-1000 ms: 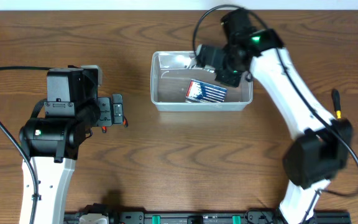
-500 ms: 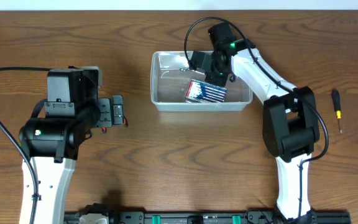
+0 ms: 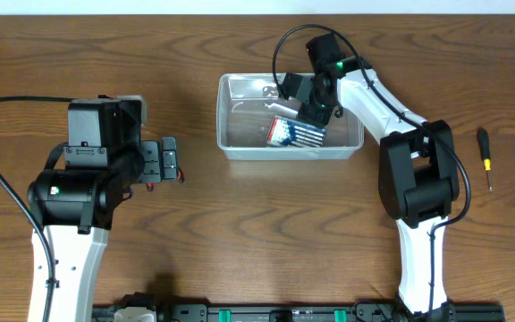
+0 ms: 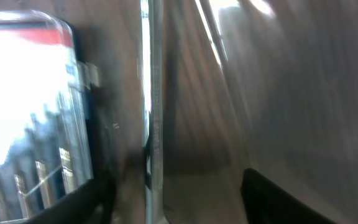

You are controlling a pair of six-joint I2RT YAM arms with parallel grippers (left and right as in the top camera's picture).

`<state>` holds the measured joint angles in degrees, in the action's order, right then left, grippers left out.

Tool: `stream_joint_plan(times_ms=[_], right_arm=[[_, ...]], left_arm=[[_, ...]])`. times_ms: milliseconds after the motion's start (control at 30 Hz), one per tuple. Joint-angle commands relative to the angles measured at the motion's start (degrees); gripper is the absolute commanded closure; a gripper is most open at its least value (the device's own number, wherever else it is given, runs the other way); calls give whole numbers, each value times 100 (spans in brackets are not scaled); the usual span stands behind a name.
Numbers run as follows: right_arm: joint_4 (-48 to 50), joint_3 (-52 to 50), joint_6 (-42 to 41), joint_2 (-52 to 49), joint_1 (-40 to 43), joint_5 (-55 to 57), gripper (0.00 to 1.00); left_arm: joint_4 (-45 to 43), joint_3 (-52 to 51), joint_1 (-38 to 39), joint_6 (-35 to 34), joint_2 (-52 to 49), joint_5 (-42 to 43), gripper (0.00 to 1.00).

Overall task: Pack container
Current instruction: 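Carry the wrench into the container and open the right gripper, then move the right gripper to the yellow-black screwdriver and grasp it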

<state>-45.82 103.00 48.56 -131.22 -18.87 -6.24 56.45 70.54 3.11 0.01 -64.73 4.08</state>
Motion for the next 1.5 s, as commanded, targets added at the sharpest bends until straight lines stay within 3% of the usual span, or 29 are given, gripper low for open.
stream_joint_plan(times_ms=[0,167,267,400,467,600,700,867,1167,1467], right_arm=[[-181,144,-166,118,-31,-42,29],[-750,671,-841,846,-74,9,26],[-981,984,-1464,1403,9,197,16],[-1215,1167,-2079,2188,319,315,23],[-1263,1167,-2927,2535,638,782,23],[-1897,1167,-5268,2883,1633,2072,7],[-2660,1132,-6081,2861,2564,1891,6],[-2920,723,-5580,2721,3845,1403,3],[-1392,-1143,-2413,2452,5104,651,1],[-723,-1624,-2382,1615,5272,4,2]], left_arm=[[13,105,13,37,-11,-66,2],[9,105,13,39,-11,-66,2],[9,105,13,42,-11,-66,1],[9,105,13,44,-11,-68,2],[9,105,13,44,-11,-68,2],[7,105,13,72,-11,-68,2],[7,105,13,205,-11,-68,2],[7,105,13,258,-11,-68,2],[9,105,13,256,-11,-66,2],[52,105,13,254,-11,-66,2]])
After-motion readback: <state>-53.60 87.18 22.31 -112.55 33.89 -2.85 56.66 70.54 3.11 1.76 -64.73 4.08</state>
